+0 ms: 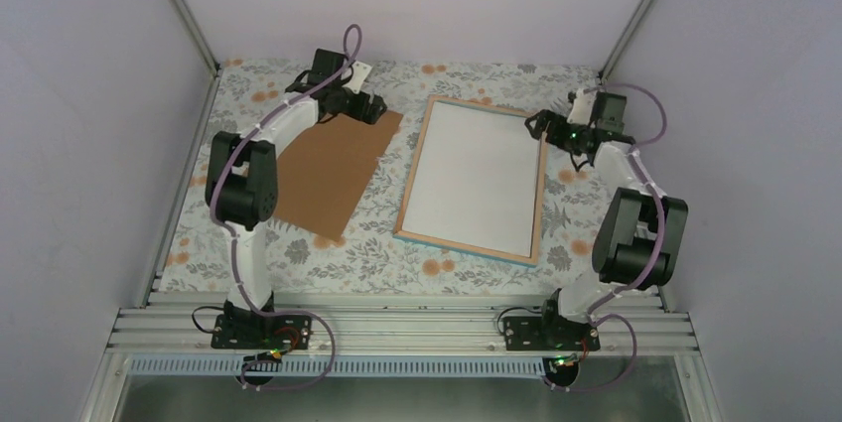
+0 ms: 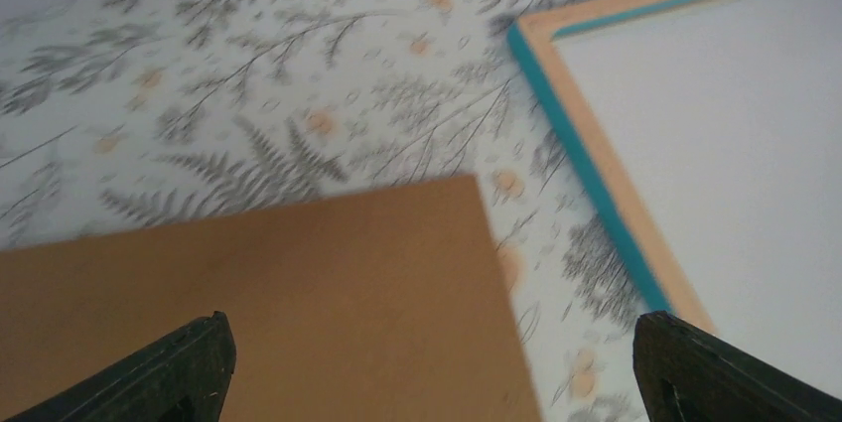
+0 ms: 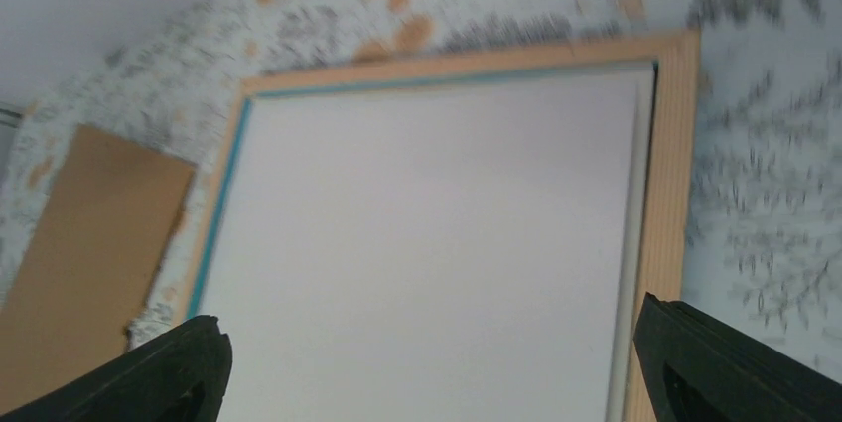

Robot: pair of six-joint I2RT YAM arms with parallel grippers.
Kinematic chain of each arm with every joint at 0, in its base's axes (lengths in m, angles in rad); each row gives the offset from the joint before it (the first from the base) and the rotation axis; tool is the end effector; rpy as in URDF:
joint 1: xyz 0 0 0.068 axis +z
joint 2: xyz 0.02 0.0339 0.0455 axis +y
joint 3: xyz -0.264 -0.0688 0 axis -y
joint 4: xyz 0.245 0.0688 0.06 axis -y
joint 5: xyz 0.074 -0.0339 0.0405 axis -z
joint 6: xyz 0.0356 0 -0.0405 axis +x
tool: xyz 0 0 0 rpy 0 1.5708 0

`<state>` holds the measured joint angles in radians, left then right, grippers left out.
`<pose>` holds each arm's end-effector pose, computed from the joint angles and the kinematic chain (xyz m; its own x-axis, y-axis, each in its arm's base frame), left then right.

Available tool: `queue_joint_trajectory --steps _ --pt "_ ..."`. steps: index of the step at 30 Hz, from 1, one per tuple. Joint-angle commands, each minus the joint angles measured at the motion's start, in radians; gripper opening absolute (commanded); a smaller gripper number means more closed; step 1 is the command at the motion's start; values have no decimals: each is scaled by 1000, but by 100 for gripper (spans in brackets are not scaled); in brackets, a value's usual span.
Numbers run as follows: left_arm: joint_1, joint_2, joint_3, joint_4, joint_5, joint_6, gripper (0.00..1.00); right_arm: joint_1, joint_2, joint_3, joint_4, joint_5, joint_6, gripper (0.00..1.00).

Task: Put the photo into the frame

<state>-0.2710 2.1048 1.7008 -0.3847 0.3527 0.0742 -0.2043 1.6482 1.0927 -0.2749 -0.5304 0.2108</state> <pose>0.4582 -0.1401 0.2234 -0.6457 0.2516 -0.7210 0.5351 0.8226 -0.1921 0.3472 -0.0535 0.2212 -0.7402 0.3377 -0.5815 -0.0044 0.8623 0.5063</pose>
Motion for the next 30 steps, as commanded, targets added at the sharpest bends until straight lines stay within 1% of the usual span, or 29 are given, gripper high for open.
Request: queue_joint_trajectory --steps 1,4,5,8,12,16,19,22,24,26,30 --pt "10 -118 -135 -15 -156 195 100 -2 -94 134 -64 -76 -85 100" --pt "9 -191 -255 -24 -217 298 100 -1 -108 247 -108 -189 -86 100" --pt "9 -226 -320 -21 -235 331 100 -1 -112 283 -114 -223 -79 100" --pt "11 -283 -435 -31 -257 419 100 0 -135 356 -98 -297 -50 100" --pt "10 -324 -513 -134 -215 523 100 -1 -165 376 -30 -351 64 100" --pt "-12 -382 -592 -208 -222 592 100 -1 -158 369 63 -440 220 100" --pt "-51 -406 -630 -245 -242 613 100 1 -142 385 143 -478 327 100" --pt "-80 -396 -637 -284 -266 607 100 7 -128 429 190 -496 413 100" --pt "-82 -396 -666 -286 -285 619 100 9 -117 458 201 -483 499 100" --pt "-80 -406 -713 -281 -319 652 100 9 -97 490 199 -507 561 100" --pt "-61 -458 -802 -271 -342 708 100 9 -88 515 183 -535 609 100"
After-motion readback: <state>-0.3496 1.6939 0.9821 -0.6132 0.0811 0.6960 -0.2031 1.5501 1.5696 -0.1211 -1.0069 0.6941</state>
